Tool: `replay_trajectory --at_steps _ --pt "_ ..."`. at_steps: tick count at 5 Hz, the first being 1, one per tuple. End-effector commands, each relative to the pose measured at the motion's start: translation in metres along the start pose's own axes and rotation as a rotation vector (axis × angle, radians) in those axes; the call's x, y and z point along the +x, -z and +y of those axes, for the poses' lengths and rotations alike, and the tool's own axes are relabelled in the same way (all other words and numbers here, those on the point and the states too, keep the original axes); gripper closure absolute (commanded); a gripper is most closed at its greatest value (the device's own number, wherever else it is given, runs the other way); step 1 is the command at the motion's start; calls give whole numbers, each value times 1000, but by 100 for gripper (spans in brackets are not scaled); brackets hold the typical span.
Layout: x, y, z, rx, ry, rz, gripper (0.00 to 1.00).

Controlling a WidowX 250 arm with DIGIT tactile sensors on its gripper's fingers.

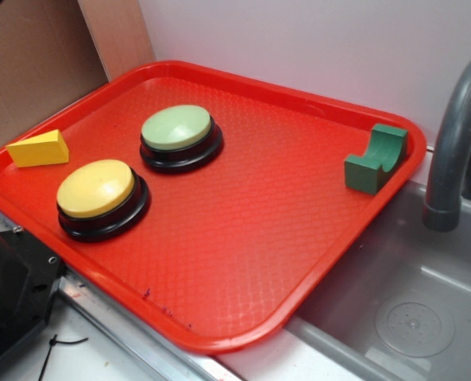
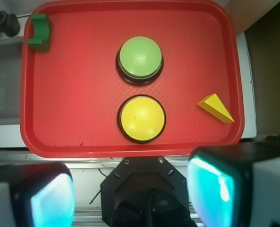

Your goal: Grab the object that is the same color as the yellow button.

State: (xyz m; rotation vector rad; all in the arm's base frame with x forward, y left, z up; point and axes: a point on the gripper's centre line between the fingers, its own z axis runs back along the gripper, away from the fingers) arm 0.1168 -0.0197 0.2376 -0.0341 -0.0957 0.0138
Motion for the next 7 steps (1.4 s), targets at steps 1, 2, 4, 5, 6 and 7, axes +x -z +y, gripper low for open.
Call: replay_trajectory --at_steps 1,2,4,5,6,7 --pt "0 0 0 0 0 0 0" --pt "4 16 15 15 59 29 0" --pt "-6 49 64 38 130 9 0" --pt "-12 70 97 62 187 -25 0" --pt "-2 96 128 143 312 -21 0" --pt "12 120 141 181 379 -15 0"
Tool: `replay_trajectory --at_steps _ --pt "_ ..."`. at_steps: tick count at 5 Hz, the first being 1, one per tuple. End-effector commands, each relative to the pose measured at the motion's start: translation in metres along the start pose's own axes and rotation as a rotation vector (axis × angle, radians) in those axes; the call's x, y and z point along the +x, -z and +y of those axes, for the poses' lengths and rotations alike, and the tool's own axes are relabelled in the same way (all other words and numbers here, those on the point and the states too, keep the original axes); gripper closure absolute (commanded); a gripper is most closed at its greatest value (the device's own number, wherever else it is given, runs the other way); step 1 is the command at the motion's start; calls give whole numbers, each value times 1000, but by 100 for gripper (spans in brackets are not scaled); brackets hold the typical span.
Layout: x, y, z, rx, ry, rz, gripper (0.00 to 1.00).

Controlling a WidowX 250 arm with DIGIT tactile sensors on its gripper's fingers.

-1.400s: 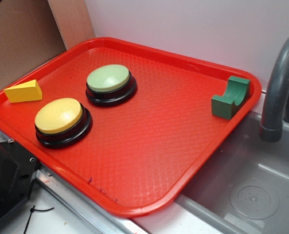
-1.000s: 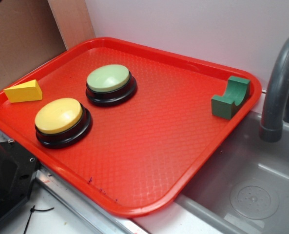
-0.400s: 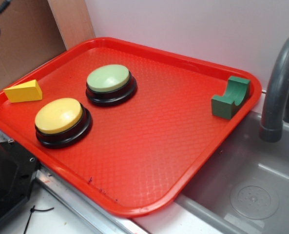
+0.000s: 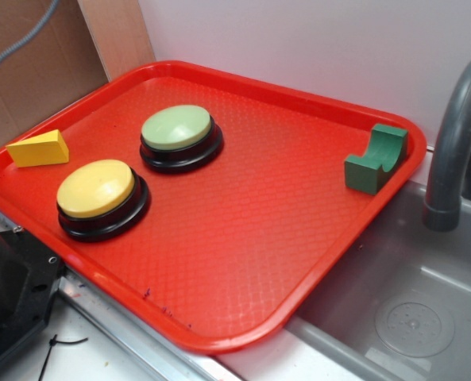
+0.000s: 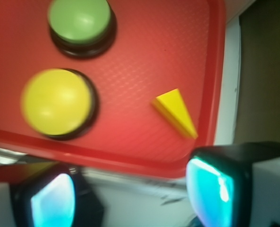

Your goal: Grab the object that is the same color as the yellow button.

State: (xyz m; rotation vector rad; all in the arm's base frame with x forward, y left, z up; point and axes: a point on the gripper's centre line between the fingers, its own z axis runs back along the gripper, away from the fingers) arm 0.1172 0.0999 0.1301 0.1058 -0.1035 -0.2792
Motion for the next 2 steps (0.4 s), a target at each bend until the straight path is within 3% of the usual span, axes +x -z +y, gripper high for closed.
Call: replay_trajectory --at_steps 1,2 --pt "26 51 34 56 107 16 0" --pt "27 73 41 56 106 40 0"
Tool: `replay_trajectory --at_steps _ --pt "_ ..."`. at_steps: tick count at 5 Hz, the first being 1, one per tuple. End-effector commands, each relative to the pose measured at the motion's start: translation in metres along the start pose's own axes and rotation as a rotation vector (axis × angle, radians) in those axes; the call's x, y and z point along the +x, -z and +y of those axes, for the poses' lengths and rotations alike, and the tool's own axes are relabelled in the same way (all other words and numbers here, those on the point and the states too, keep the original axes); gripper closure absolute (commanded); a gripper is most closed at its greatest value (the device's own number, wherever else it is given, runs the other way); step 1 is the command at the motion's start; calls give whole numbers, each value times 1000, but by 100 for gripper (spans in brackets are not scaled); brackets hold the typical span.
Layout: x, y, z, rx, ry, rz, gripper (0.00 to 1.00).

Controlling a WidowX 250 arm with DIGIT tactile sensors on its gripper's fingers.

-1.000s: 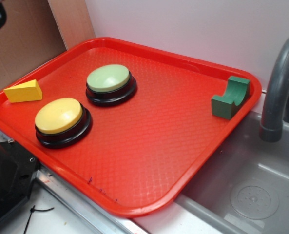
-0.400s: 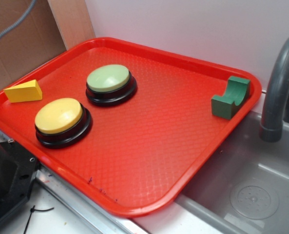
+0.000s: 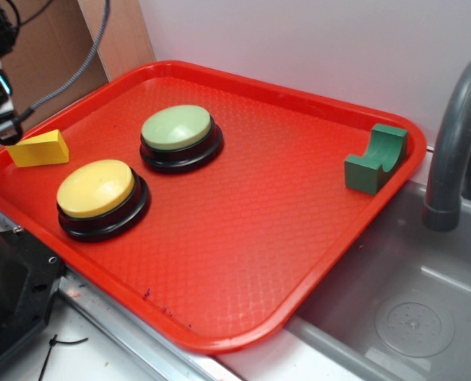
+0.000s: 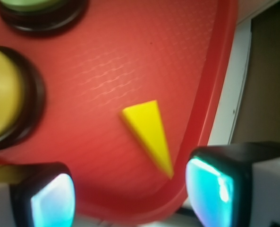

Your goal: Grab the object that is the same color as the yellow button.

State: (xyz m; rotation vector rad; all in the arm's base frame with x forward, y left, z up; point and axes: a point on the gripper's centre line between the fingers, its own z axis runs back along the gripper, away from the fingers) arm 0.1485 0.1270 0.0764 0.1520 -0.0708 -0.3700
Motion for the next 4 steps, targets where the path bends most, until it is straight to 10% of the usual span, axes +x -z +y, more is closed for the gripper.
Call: replay_trajectory --at_steps 1,2,3,4 --pt "10 37 15 -18 26 19 0" --pt "8 50 13 -43 35 40 0" --pt "2 66 13 -60 -34 19 100" --pt "4 67 12 -70 -22 7 100"
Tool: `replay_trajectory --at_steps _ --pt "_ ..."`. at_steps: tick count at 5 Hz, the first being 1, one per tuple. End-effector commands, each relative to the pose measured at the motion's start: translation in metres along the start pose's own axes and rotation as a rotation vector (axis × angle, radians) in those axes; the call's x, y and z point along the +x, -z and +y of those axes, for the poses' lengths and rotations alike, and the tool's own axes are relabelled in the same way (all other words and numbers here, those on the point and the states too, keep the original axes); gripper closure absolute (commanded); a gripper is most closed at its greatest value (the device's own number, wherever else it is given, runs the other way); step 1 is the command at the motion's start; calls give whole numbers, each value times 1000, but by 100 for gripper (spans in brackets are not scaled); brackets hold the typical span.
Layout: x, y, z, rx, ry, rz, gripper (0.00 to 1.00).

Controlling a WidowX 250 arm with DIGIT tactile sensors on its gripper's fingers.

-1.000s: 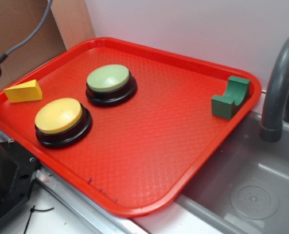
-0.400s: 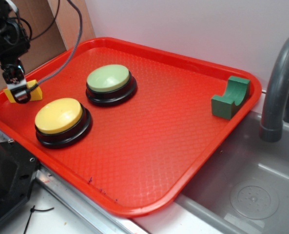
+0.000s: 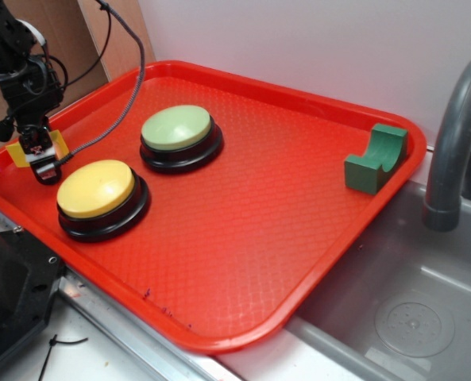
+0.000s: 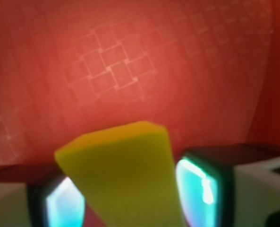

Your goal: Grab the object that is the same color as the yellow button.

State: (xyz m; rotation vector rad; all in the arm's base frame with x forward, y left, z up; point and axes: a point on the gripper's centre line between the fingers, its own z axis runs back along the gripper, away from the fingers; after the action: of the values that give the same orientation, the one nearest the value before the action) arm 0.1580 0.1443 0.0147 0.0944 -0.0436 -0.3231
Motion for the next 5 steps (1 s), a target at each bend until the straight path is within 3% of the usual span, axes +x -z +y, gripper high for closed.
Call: replay_trajectory --at_steps 1,2,3,4,5 --pt "6 3 1 -3 3 26 100" --pt "14 -11 -7 -23 -51 77 100" --pt "31 -45 -20 -95 -253 129 100" --pt "47 -86 -30 -179 -391 60 100" --pt "72 -121 -42 -169 -368 40 100"
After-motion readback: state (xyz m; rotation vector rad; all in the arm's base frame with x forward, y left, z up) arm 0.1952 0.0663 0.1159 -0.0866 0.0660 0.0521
